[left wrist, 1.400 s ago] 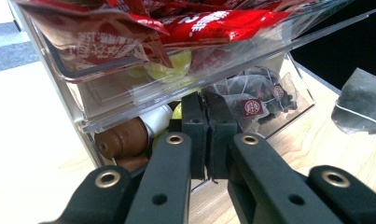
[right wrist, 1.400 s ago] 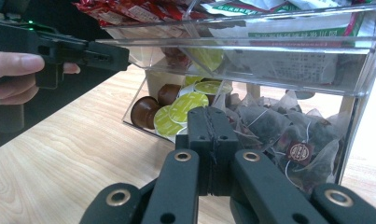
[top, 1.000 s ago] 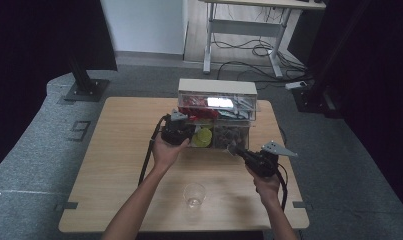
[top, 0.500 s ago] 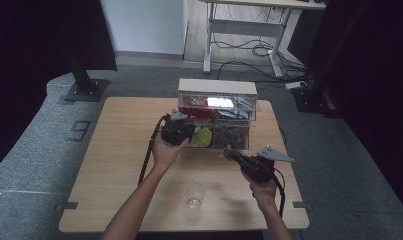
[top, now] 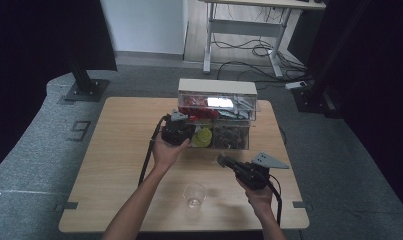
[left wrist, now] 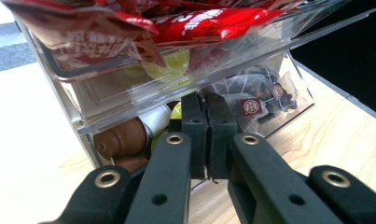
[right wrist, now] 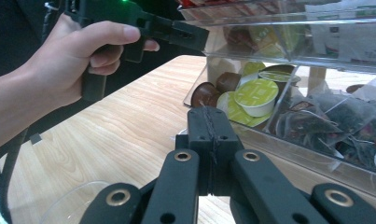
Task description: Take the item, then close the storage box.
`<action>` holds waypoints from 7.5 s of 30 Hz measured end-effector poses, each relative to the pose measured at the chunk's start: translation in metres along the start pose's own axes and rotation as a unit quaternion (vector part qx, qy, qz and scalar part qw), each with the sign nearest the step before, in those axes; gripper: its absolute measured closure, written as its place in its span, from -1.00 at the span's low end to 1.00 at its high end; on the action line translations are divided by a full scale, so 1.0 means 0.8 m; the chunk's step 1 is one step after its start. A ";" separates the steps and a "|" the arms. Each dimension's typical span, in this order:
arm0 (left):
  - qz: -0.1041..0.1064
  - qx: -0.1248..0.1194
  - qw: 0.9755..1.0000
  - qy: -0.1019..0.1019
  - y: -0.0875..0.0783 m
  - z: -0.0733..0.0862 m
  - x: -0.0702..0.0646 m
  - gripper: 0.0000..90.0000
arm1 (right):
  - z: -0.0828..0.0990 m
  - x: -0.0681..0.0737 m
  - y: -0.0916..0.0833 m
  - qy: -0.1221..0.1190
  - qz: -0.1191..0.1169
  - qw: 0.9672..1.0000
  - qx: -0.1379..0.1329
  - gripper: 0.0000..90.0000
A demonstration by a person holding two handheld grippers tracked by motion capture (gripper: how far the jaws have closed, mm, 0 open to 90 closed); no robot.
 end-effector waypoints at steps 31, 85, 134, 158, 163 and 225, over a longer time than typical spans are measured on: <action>0.000 0.002 1.000 -0.002 0.000 0.000 0.000 0.95 | 0.009 0.063 -0.002 -0.013 -0.061 0.998 -0.001 0.98; 0.000 0.001 1.000 -0.002 -0.001 0.000 -0.002 0.95 | 0.063 0.118 0.016 -0.040 -0.111 0.991 0.067 0.77; 0.004 0.018 1.000 -0.017 -0.005 0.045 0.009 0.94 | 0.060 0.086 0.005 -0.025 -0.064 0.996 0.052 0.46; 0.008 0.036 0.999 -0.031 0.000 0.077 0.015 1.00 | 0.063 0.082 0.003 -0.031 -0.052 0.997 0.054 0.46; 0.010 0.038 0.999 -0.033 0.003 0.082 0.015 1.00 | 0.065 0.082 0.004 -0.033 -0.051 0.996 0.058 0.46; 0.030 0.048 0.998 -0.022 -0.015 0.126 0.016 0.75 | 0.066 0.049 -0.002 -0.015 -0.024 0.998 0.052 0.41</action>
Point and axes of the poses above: each handheld gripper's, and its own axes: y roughly forward along the jaws, z roughly out of its underside, x roughly to its left, the point moved 7 cm from there along y, roughly forward along the jaws, and after that the axes turned 1 degree about z, right-handed, at the moved point
